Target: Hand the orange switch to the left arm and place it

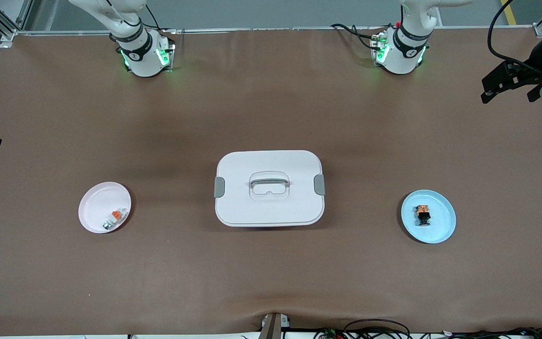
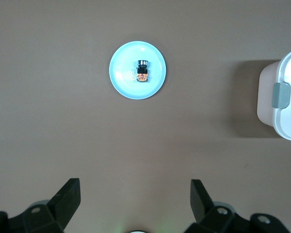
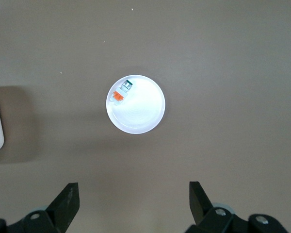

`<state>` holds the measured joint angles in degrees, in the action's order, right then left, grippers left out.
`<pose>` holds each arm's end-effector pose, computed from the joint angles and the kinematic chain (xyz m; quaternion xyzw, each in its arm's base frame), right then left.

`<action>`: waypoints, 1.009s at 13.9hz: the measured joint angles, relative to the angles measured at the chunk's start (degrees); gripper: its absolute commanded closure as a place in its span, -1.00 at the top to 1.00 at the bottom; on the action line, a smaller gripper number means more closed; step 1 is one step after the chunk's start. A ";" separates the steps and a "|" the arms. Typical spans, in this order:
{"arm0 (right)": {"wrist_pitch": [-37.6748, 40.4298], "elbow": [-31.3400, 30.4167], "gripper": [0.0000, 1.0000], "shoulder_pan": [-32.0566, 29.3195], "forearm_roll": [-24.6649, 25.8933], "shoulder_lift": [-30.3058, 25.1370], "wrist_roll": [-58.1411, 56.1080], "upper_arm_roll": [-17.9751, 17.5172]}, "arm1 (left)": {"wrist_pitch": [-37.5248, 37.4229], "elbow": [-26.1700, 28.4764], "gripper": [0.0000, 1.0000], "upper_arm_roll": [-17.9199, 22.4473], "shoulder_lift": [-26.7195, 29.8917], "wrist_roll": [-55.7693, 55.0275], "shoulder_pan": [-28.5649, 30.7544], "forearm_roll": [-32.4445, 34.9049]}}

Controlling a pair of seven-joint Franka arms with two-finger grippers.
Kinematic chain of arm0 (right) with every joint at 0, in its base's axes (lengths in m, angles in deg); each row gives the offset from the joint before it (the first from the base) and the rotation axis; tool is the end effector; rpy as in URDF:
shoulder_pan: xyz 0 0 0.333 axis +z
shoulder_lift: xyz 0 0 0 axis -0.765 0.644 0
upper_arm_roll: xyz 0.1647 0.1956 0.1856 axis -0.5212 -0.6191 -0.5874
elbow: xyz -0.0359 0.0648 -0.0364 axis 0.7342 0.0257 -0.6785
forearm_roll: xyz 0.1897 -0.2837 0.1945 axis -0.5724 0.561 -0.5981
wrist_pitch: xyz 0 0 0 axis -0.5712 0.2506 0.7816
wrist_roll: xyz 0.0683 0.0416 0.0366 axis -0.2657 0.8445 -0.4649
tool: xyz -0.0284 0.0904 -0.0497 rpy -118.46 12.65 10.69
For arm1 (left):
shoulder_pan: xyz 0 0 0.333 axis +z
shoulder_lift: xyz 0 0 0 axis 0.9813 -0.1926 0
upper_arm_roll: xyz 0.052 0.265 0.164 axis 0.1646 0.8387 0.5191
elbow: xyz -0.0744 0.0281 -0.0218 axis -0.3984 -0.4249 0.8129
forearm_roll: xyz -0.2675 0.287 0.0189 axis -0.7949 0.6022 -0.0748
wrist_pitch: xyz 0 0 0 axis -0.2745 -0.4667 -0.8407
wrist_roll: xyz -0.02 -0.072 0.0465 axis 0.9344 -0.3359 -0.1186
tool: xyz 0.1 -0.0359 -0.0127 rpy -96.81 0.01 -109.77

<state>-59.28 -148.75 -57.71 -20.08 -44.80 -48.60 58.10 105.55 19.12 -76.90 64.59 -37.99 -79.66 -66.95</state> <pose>0.5880 -0.0899 0.6351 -0.9997 0.0227 0.0078 0.0054 0.5103 -0.0515 0.6749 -0.9999 -0.0025 -0.0123 0.0117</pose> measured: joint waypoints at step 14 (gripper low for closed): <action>-5.34 -10.54 1.00 4.04 0.04 -7.39 -0.04 4.15 | -3.17 -0.68 1.00 -0.01 0.05 0.00 -0.01 -0.09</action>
<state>-64.62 -159.29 -53.68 -20.04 -52.19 -48.64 62.25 102.38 18.45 -76.90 64.63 -37.99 -79.68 -67.04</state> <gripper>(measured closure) 0.000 0.000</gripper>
